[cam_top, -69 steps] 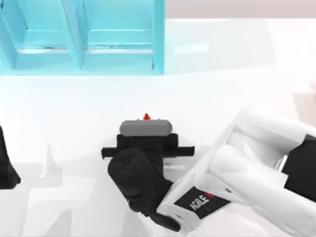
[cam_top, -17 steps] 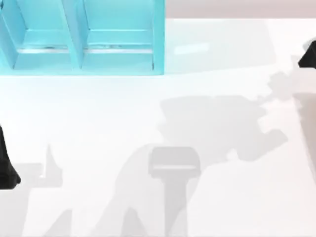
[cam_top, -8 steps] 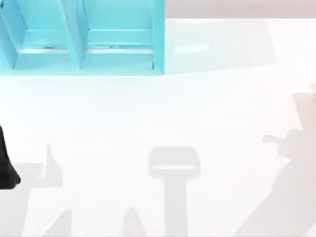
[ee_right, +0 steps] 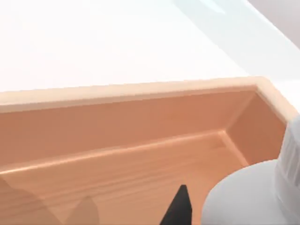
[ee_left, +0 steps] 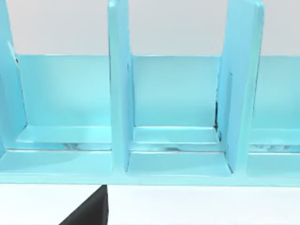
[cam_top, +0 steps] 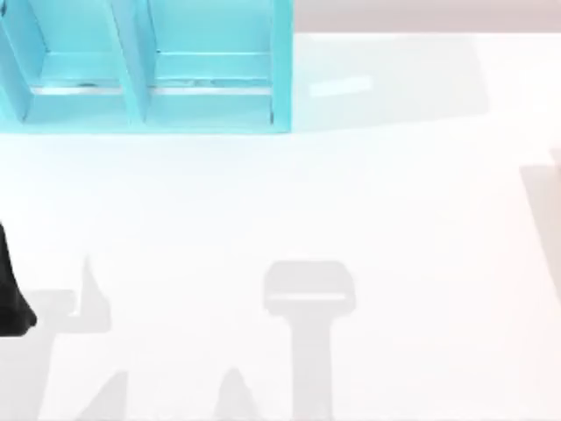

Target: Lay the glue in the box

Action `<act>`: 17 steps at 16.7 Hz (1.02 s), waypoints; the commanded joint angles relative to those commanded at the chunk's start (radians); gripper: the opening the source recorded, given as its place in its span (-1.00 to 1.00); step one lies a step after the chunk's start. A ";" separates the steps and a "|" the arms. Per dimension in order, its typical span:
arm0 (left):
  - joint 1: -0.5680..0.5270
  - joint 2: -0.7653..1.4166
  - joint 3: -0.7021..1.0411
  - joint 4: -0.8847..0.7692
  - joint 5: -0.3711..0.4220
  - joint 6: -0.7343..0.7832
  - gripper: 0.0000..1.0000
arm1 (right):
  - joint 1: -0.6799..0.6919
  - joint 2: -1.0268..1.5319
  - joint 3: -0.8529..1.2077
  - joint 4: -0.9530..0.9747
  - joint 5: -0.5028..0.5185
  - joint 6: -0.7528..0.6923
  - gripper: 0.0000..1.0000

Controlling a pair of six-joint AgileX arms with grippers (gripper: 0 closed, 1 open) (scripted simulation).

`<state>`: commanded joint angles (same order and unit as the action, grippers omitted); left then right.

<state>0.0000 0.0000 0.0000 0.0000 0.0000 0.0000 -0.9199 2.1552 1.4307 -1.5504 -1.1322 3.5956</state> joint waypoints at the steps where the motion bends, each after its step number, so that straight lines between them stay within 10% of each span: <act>1: 0.000 0.000 0.000 0.000 0.000 0.000 1.00 | -0.036 0.017 -0.006 -0.036 -0.025 0.038 -1.00; 17: 0.000 0.000 0.000 0.000 0.000 0.000 1.00 | -0.093 0.031 -0.033 -0.085 -0.144 0.153 -1.00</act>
<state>0.0000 0.0000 0.0000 0.0000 0.0000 0.0000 -1.0128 2.1864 1.3981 -1.6350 -1.2764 3.7486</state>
